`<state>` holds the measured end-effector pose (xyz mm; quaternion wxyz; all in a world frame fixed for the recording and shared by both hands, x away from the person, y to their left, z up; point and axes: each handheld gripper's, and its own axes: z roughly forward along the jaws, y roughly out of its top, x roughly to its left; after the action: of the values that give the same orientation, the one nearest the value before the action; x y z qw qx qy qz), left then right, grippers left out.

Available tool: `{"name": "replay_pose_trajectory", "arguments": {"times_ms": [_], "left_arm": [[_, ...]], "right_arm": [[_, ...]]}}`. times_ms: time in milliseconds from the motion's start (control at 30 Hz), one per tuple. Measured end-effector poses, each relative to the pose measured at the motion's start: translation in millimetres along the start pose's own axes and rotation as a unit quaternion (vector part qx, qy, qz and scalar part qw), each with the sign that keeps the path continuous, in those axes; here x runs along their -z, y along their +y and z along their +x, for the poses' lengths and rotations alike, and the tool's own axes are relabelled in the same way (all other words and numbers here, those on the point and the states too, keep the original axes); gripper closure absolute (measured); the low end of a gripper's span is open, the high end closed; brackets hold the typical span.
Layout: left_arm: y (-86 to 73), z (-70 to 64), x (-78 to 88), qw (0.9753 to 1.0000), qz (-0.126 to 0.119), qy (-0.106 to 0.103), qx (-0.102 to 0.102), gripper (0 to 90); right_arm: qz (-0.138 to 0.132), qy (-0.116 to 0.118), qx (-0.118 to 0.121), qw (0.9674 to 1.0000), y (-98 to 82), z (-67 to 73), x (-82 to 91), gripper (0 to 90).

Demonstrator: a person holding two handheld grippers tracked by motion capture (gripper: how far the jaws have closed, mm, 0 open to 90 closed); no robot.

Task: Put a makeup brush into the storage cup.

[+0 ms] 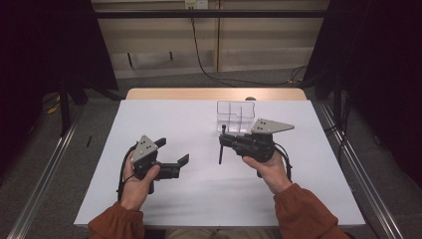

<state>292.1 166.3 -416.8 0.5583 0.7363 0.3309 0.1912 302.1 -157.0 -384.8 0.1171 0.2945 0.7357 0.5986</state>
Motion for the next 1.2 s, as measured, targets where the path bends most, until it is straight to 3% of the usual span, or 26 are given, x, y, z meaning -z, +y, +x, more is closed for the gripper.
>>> {"name": "replay_pose_trajectory", "arguments": {"times_ms": [133,333,567,700,933,1100,1200], "left_arm": [[-5.3,3.2,9.0,1.0000,-0.005,0.000,0.001,2.4],[-15.1,16.2,26.7,0.9996,-0.010,0.016,0.021,2.4],[-22.3,25.9,51.7,0.9979,-0.040,0.042,0.028,2.4],[-28.5,28.5,62.0,0.9976,-0.038,0.048,0.031,2.4],[-38.7,30.5,69.6,0.9977,-0.030,0.057,0.023,2.3],[-41.9,34.6,73.0,0.9971,-0.043,0.054,0.032,2.0],[-43.1,35.5,74.8,0.9966,-0.045,0.063,0.030,2.0]], "right_arm": [[-0.002,-0.002,-0.002,1.0000,0.1,-1.0,1.1,83.8],[-0.003,-0.006,-0.002,1.0000,0.7,-1.9,2.0,83.8],[-0.009,-0.018,-0.003,0.9998,4.3,-6.7,4.3,83.8],[-0.013,-0.022,-0.001,0.9997,6.8,-9.2,5.1,83.8],[-0.016,-0.037,-0.009,0.9992,13.5,-18.8,5.2,83.8],[-0.022,-0.044,0.002,0.9988,27.2,-22.4,2.4,83.8],[-0.026,-0.052,0.005,0.9983,32.6,-27.6,0.0,83.8]]}}
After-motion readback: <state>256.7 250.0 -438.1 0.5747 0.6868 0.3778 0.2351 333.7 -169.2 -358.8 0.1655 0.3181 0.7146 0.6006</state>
